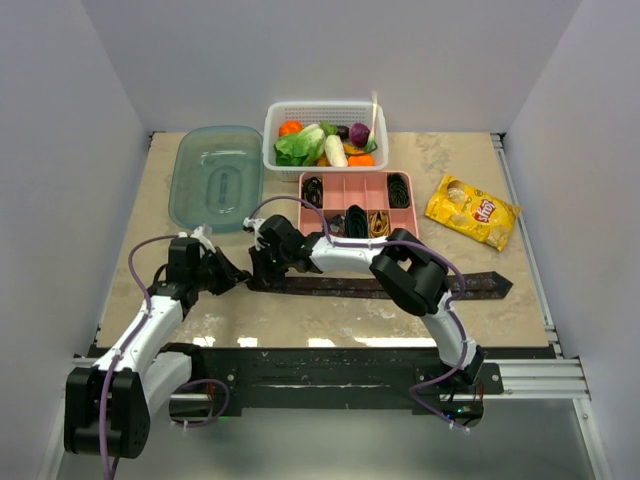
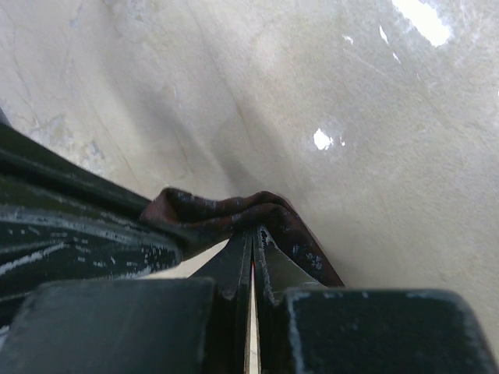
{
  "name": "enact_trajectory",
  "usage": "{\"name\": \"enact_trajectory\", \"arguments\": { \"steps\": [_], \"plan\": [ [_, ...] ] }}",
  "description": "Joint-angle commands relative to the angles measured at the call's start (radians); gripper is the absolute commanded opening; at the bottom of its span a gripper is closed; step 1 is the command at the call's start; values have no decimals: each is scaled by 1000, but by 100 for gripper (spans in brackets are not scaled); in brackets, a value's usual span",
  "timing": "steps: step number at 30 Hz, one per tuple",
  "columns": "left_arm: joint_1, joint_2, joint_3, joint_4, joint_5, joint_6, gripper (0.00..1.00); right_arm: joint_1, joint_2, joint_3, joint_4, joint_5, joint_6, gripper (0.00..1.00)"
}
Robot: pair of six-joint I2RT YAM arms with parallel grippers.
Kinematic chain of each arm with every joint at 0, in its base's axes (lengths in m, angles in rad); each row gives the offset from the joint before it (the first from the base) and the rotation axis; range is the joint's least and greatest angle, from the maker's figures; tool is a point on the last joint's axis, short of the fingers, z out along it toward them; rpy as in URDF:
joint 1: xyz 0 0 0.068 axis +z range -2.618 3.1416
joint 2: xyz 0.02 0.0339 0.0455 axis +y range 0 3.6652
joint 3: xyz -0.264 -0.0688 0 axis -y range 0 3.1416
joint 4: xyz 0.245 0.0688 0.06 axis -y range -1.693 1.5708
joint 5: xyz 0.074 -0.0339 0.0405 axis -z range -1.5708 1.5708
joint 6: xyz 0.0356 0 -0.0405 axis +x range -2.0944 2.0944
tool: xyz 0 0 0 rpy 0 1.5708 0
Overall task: Roll the ties
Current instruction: Roll the tie at the center of the board.
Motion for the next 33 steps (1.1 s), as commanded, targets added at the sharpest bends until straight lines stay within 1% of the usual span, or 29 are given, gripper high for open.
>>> {"name": "enact_trajectory", "arguments": {
  "steps": [1,8,13,16,20,26,33],
  "plan": [
    [-5,-25,41,20,66,23,0,6,20,0,69,-2,50,0],
    [-5,-35,33,26,86,21,0,6,18,-60,184,-45,122,0],
    [-5,-59,44,-3,87,32,0,7,46,-49,253,-86,172,0],
    [-5,-64,41,-11,88,32,0,9,72,-14,263,-105,189,0],
    [-5,-64,38,-18,77,27,0,9,86,23,235,-116,183,0],
    [-15,-71,39,-34,47,21,0,9,-12,-2,119,-54,131,0],
    [-22,-64,47,-35,33,29,0,10,-115,-29,28,10,94,0]
  ]
}}
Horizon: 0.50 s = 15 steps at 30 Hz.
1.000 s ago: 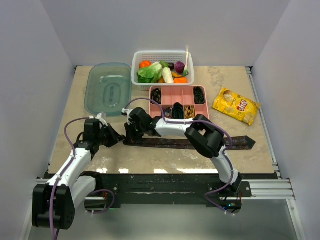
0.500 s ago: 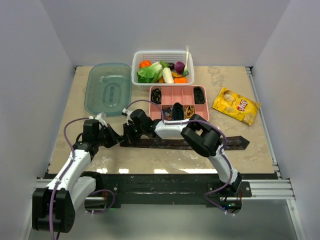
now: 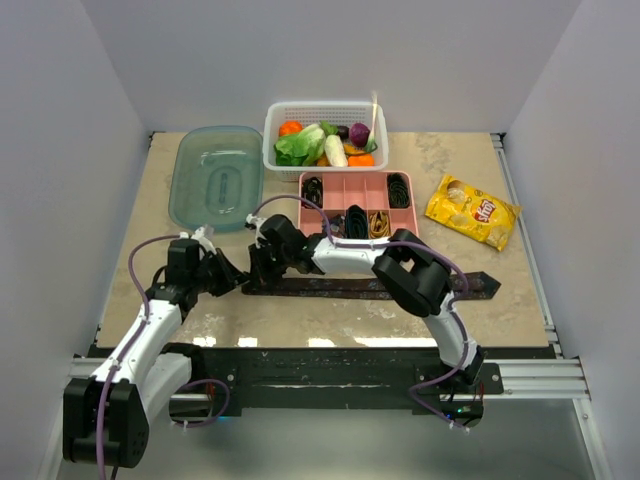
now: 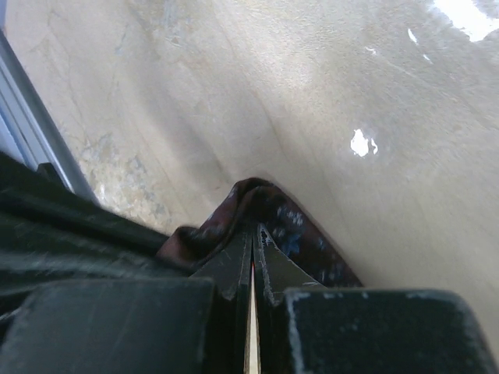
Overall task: Roll the ties
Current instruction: Roll the tie at the center of the board.
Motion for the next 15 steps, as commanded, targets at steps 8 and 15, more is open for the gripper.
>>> {"name": "enact_trajectory", "arguments": {
  "steps": [8,15],
  "plan": [
    [-14,16,52,19,11,16,0,5,-152,1,-187,160,-96,0],
    [-31,63,30,74,16,9,0,-1,-192,-30,-256,229,-125,0]
  ]
}}
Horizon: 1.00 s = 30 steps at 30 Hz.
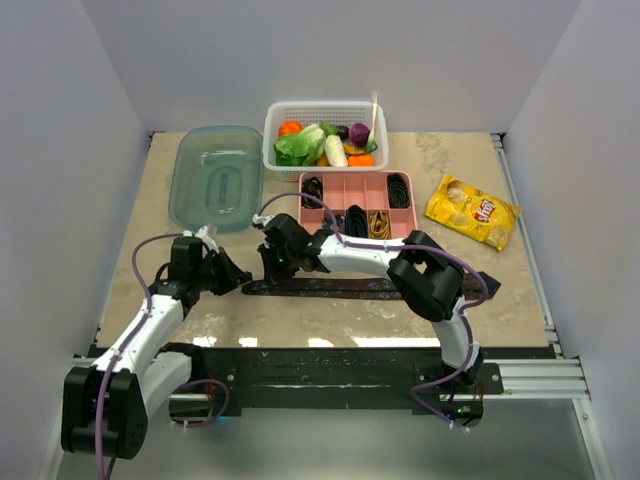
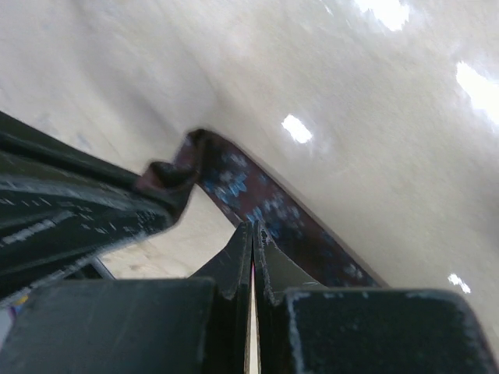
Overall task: Roll the ties
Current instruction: Roll the tie at the center of the board.
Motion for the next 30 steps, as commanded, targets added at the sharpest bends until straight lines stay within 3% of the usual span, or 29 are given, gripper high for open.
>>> {"name": "enact_trajectory", "arguments": {
  "steps": [1,21,24,27,28,30],
  "plan": [
    [-20,28,13,73,16,5,0,-3,-90,-18,-51,63,-34,0],
    [-114,210,-36,217,-22,8,1,-16,-99,-36,-14,16,-34,0],
    [-118,233,-46,235,-19,8,7,-18,-99,-38,-12,11,-34,0],
    [-120,231,-48,237,-19,10,20,-16,-102,-39,-5,7,-32,0],
    [-120,230,-48,237,-19,11,32,-16,-105,-38,-2,5,-32,0],
    [-120,219,-49,229,-17,10,42,-16,-104,-32,-2,2,-34,0]
  ]
}}
